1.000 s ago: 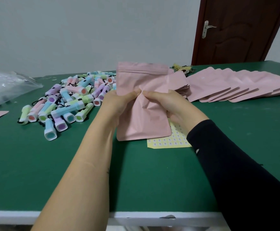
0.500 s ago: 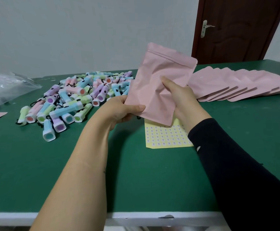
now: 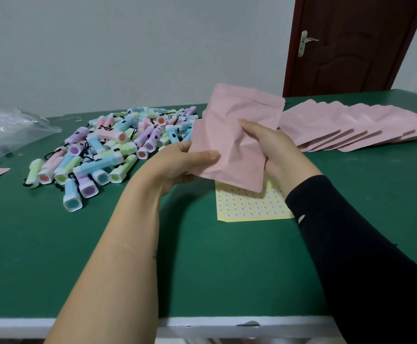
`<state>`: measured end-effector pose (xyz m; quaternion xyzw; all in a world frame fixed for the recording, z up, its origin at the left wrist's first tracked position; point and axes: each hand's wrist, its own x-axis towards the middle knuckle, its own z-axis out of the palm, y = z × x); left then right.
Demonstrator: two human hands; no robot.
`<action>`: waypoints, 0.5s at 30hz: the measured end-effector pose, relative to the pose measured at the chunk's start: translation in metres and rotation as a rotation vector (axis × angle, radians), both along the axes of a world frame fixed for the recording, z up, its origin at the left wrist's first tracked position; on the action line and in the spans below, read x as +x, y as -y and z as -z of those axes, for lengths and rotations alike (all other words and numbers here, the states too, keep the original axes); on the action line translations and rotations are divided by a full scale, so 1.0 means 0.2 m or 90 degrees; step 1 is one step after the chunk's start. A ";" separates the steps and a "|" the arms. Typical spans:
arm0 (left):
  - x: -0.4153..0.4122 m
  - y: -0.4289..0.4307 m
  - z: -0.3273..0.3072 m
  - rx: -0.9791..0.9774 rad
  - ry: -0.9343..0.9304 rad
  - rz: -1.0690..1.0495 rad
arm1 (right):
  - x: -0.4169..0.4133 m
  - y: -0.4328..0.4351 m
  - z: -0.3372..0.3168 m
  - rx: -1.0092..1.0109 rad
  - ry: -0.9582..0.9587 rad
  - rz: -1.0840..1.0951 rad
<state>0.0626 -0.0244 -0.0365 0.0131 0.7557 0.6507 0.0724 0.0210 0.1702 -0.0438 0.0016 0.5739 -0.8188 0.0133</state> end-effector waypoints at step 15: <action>-0.01 -0.05 0.01 0.108 0.026 -0.141 | 0.07 0.15 -0.01 0.177 0.058 -0.088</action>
